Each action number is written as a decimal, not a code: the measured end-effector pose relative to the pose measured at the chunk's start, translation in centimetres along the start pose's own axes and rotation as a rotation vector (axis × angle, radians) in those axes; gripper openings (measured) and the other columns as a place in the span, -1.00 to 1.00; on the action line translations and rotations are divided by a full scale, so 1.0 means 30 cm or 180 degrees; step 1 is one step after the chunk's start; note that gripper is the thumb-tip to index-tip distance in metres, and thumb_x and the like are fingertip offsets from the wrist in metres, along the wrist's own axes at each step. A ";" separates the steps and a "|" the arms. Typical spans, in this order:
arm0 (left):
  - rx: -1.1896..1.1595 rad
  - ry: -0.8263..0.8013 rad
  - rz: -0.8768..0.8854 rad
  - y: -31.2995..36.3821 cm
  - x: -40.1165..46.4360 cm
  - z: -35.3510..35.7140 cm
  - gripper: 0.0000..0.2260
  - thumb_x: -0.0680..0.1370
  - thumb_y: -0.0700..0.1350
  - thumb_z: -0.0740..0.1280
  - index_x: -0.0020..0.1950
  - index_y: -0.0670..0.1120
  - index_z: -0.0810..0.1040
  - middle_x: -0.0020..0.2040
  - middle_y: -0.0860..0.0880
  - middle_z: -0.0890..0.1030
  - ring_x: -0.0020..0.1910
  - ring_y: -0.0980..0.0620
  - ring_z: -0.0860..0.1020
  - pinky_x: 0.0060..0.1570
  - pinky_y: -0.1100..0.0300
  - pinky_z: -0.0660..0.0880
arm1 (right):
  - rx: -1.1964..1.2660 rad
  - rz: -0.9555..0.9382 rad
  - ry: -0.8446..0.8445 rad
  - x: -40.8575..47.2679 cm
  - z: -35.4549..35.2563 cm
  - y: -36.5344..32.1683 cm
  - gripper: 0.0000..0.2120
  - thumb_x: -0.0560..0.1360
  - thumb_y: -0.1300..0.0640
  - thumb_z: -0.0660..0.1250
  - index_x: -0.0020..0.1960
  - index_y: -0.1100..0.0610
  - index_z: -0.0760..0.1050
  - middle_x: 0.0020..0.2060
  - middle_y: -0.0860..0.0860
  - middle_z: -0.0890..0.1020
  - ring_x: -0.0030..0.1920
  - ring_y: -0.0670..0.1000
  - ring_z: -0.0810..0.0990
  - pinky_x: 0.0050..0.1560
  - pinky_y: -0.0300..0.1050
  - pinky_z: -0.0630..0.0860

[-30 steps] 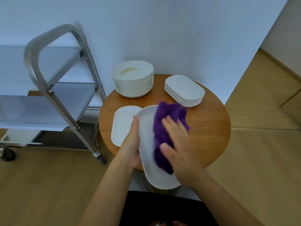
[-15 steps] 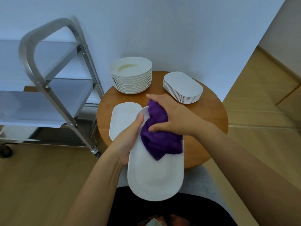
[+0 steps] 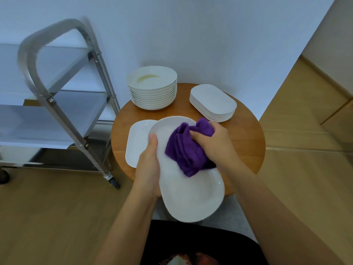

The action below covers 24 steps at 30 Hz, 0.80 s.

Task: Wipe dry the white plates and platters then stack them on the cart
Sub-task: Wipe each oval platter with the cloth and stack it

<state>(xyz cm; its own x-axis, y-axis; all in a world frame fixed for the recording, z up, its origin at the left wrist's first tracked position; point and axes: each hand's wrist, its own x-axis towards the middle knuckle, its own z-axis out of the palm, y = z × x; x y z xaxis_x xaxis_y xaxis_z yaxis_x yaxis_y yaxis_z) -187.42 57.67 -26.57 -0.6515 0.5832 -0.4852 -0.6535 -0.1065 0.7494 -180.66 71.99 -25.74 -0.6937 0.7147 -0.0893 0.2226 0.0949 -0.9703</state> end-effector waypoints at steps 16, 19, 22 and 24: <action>-0.0661 0.0744 0.0871 0.047 0.005 0.037 -0.85 0.53 0.21 0.23 -0.02 0.18 0.47 -0.16 0.12 0.67 -0.19 0.05 0.66 -0.43 0.21 0.56 | 0.1932 0.0977 0.0913 -0.223 0.074 0.142 -0.75 0.39 0.17 0.46 0.04 0.10 0.52 -0.12 0.07 0.65 -0.10 0.07 0.65 -0.21 -0.11 0.57; -0.1134 0.0767 0.1010 0.018 -0.010 0.087 -0.86 0.55 0.19 0.20 -0.04 0.17 0.47 -0.25 0.16 0.68 -0.26 0.09 0.67 -0.43 0.23 0.56 | 0.2293 0.1078 0.1151 -0.235 0.116 0.143 -0.74 0.37 0.20 0.48 0.02 0.05 0.53 -0.16 0.02 0.68 -0.17 0.04 0.68 -0.28 -0.15 0.58; -0.1413 0.0419 0.0998 -0.013 -0.019 0.110 -0.92 0.57 0.08 0.23 -0.04 0.15 0.51 -0.24 0.11 0.70 -0.27 0.08 0.67 -0.37 0.13 0.60 | 0.2417 0.1011 0.1123 -0.201 0.049 0.120 -0.67 0.35 0.26 0.47 0.07 0.07 0.51 -0.13 0.05 0.67 -0.20 0.05 0.69 -0.33 -0.16 0.58; -0.1083 0.0188 0.0876 -0.009 -0.009 0.081 -0.78 0.55 -0.01 0.29 0.19 0.09 0.47 0.03 -0.01 0.68 -0.03 -0.04 0.66 -0.09 -0.02 0.62 | 0.2018 0.0788 0.1069 -0.157 -0.048 0.104 -0.62 0.35 0.27 0.48 0.12 0.10 0.49 -0.09 0.06 0.65 -0.16 0.05 0.67 -0.35 -0.19 0.57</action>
<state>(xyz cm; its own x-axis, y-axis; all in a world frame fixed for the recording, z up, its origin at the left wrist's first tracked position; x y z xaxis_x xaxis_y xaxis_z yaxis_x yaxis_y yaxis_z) -186.13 59.51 -25.56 -0.8335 0.4500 -0.3207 -0.5358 -0.5163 0.6681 -175.71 69.91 -28.02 -0.4061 0.8456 -0.3463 -0.1621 -0.4397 -0.8834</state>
